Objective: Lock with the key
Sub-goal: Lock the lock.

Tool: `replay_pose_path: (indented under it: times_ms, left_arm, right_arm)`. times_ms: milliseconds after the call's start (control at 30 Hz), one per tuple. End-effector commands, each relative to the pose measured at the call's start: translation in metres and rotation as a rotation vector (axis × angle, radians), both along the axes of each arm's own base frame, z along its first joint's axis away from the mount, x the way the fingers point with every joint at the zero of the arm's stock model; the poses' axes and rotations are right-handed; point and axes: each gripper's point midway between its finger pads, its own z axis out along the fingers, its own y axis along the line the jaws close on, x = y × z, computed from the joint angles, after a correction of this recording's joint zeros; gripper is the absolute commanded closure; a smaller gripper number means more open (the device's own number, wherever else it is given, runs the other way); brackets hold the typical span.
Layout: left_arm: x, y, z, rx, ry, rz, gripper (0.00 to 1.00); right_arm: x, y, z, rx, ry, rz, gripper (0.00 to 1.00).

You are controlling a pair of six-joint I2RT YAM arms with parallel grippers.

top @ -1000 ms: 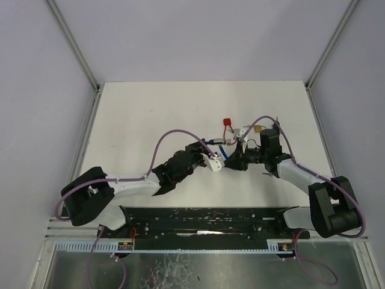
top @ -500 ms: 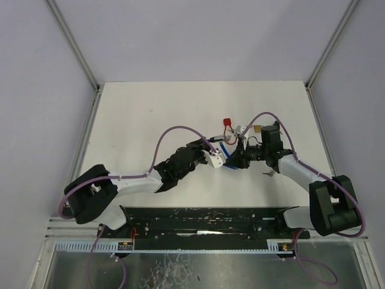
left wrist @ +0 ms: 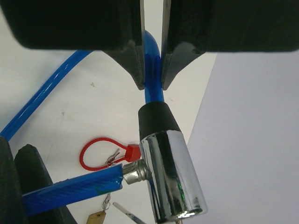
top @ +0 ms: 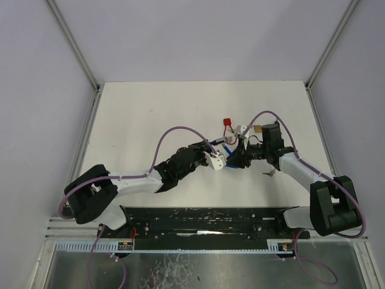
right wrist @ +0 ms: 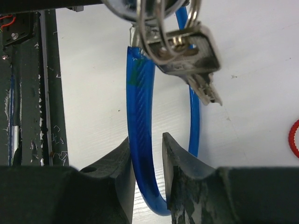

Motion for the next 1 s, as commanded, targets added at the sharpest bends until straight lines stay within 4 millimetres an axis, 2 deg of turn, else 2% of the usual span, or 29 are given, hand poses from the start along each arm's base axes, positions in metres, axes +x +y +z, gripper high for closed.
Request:
replay_pose_path:
  times_ms: [0,100,267,433,767,867,967]
  left_arm:
    - [-0.009,-0.006,-0.016,0.043,0.047,-0.045,1.00]
    - [-0.009,-0.006,-0.017,0.045,0.048,-0.043,1.00]
    - [-0.008,-0.005,-0.017,0.042,0.050,-0.038,1.00]
    - [-0.007,-0.003,-0.015,0.032,0.052,-0.035,1.00]
    - [-0.008,-0.001,-0.014,0.023,0.049,-0.034,1.00]
    - [-0.008,0.000,-0.014,0.020,0.048,-0.032,1.00]
    - [-0.008,-0.001,-0.012,0.018,0.047,-0.036,1.00]
  right_arm:
    - [0.015,-0.001,0.022,-0.002,-0.108,0.002,0.65]
    - [0.014,-0.003,0.026,-0.003,-0.116,0.004,0.60]
    - [0.012,-0.007,0.036,0.002,-0.149,0.008,0.43]
    - [0.009,-0.012,0.045,-0.005,-0.187,0.013,0.35]
    - [-0.011,-0.039,0.054,-0.195,-0.413,0.129,0.30]
    - [-0.008,-0.053,0.056,-0.288,-0.449,0.097,0.28]
    - [-0.008,-0.058,0.069,-0.300,-0.438,0.034,0.26]
